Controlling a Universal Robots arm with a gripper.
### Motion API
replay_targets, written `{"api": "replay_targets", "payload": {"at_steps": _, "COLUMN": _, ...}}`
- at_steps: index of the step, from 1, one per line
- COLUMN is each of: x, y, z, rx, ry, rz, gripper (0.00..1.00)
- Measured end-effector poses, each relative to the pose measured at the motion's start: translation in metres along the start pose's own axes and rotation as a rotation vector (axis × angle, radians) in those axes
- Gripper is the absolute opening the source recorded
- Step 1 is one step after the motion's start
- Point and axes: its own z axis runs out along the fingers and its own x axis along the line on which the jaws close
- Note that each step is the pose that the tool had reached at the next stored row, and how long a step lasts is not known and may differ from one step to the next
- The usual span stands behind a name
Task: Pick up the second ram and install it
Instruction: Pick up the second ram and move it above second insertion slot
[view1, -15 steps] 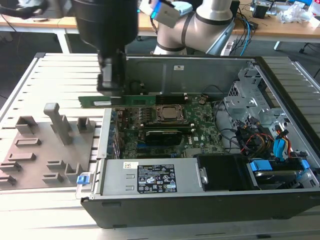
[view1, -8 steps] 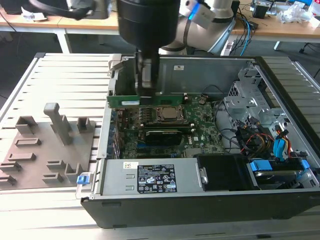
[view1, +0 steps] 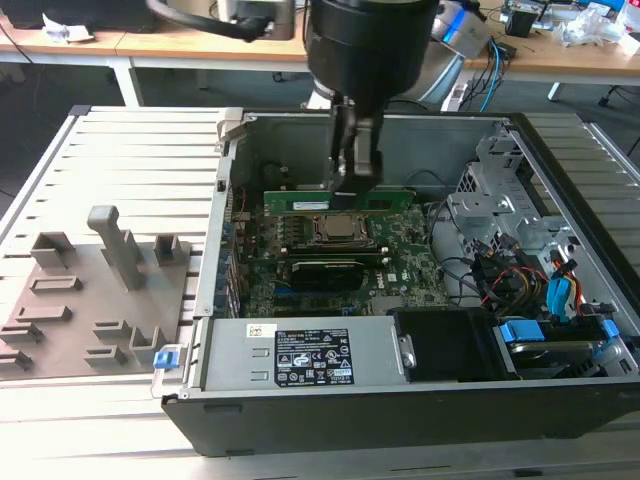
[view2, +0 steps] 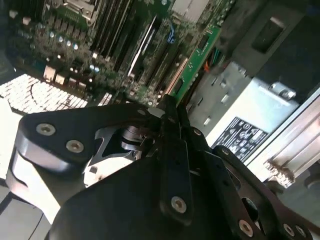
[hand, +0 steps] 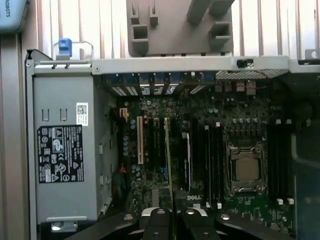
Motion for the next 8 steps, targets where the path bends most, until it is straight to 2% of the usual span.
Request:
{"api": "replay_targets", "payload": {"at_steps": 4, "x": -0.0003, "y": -0.0025, "z": 0.0025, "rx": 0.0001, "ry": -0.0108, "rz": 0.029, "gripper": 0.14}}
{"api": "replay_targets", "payload": {"at_steps": 5, "x": -0.0011, "y": -0.0054, "z": 0.0047, "rx": -0.0012, "ry": -0.0127, "rz": 0.036, "gripper": 0.14}}
{"api": "replay_targets", "payload": {"at_steps": 8, "x": -0.0040, "y": -0.0113, "z": 0.0079, "rx": -0.0056, "ry": -0.0139, "rz": 0.039, "gripper": 0.14}}
